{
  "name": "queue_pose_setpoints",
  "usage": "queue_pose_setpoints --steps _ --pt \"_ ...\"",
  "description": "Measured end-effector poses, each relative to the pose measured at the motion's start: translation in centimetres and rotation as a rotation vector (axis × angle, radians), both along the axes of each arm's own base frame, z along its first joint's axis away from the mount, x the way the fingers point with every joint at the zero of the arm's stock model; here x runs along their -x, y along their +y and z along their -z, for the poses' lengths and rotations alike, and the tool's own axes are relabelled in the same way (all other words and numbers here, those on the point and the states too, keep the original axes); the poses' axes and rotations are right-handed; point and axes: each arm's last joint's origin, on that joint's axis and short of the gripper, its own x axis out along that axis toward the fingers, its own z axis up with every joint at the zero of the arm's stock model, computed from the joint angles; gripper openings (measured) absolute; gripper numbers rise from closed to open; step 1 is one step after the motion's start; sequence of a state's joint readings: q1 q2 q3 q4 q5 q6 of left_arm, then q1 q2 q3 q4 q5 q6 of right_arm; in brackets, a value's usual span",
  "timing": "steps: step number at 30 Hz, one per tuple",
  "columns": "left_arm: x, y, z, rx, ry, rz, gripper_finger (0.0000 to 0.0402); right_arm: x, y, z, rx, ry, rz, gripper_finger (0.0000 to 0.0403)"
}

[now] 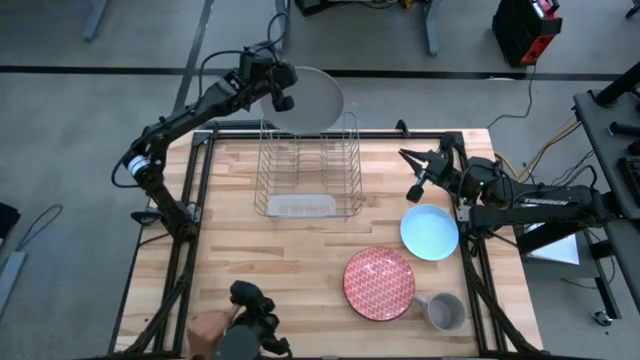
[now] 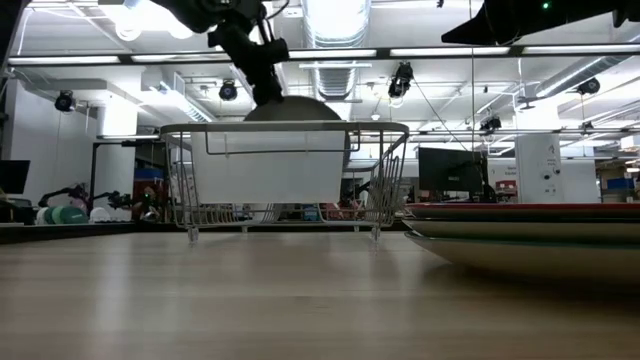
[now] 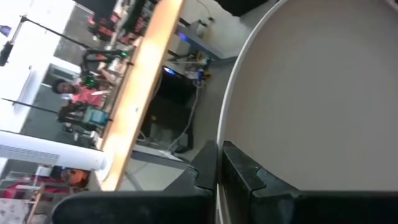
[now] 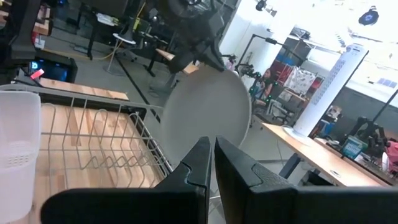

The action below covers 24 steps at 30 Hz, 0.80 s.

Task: Sort dishes
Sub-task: Put the gray plate into the dish rack

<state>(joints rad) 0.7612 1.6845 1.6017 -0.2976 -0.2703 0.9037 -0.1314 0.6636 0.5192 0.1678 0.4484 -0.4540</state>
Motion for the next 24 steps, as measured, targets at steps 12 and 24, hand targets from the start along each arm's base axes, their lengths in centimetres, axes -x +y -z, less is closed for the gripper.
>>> queue_pose_setpoints --steps 12,24 --pt "0.0 0.0 2.8 0.08 0.011 -0.018 0.0 0.0 0.0 0.1 -0.007 0.002 -0.001 0.0013" --pt "0.0 -0.3 3.2 0.175 -0.054 -0.017 0.0017 0.0 0.0 0.3 -0.027 0.018 -0.002 0.0013"
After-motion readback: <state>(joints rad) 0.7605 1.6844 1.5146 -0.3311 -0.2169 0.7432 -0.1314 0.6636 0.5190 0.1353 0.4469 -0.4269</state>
